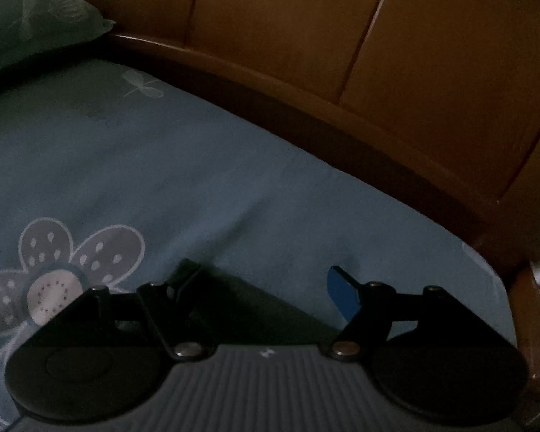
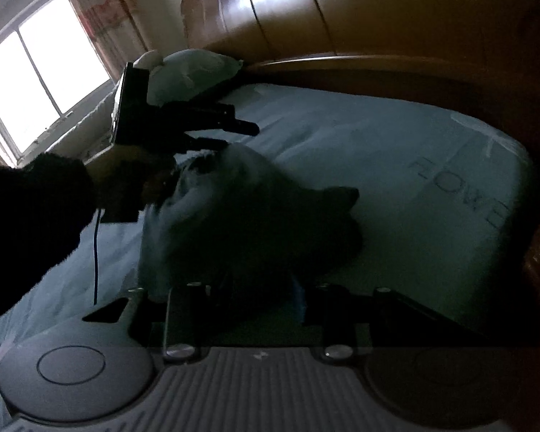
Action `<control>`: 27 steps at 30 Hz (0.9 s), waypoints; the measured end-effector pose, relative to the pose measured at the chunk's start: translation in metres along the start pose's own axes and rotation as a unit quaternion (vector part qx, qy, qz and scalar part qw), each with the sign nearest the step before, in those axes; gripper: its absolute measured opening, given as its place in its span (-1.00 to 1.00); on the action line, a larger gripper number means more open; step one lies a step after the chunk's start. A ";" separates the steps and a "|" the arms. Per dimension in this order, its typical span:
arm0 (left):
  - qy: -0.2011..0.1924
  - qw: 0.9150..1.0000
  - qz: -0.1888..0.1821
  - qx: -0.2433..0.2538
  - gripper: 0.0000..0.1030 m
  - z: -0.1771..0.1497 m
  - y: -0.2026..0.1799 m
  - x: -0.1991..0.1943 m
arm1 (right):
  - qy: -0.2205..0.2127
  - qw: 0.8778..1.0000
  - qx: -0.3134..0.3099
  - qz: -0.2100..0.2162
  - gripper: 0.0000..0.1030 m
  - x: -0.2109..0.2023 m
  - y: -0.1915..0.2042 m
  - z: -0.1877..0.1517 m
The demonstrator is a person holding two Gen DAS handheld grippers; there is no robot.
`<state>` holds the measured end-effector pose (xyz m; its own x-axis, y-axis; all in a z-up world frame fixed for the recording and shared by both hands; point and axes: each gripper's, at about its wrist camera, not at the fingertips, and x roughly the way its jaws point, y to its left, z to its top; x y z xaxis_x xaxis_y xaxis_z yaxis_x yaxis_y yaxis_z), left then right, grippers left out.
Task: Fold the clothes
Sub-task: 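Open both grippers to release the bundle onto the bedspread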
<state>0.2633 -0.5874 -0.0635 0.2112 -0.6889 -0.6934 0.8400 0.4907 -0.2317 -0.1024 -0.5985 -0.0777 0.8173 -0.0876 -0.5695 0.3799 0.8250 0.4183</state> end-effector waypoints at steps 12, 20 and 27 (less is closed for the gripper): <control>0.028 0.998 0.049 0.009 0.48 -0.053 0.024 -0.071 | -0.022 0.998 -0.013 0.049 -0.17 0.017 0.009 0.042; 0.021 0.998 0.052 -0.035 0.55 -0.082 0.046 -0.156 | -0.004 0.996 -0.064 0.061 -0.17 0.063 0.034 0.079; 0.036 0.989 0.144 0.023 0.67 -0.148 0.037 -0.233 | 0.035 0.998 -0.041 -0.018 -0.17 0.115 0.014 0.093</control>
<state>0.1709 -0.3296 -0.0116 0.4109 -0.4837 -0.7728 0.7725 0.6349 0.0133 0.0374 -0.6492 -0.0713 0.7703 -0.0806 -0.6325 0.3696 0.8648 0.3398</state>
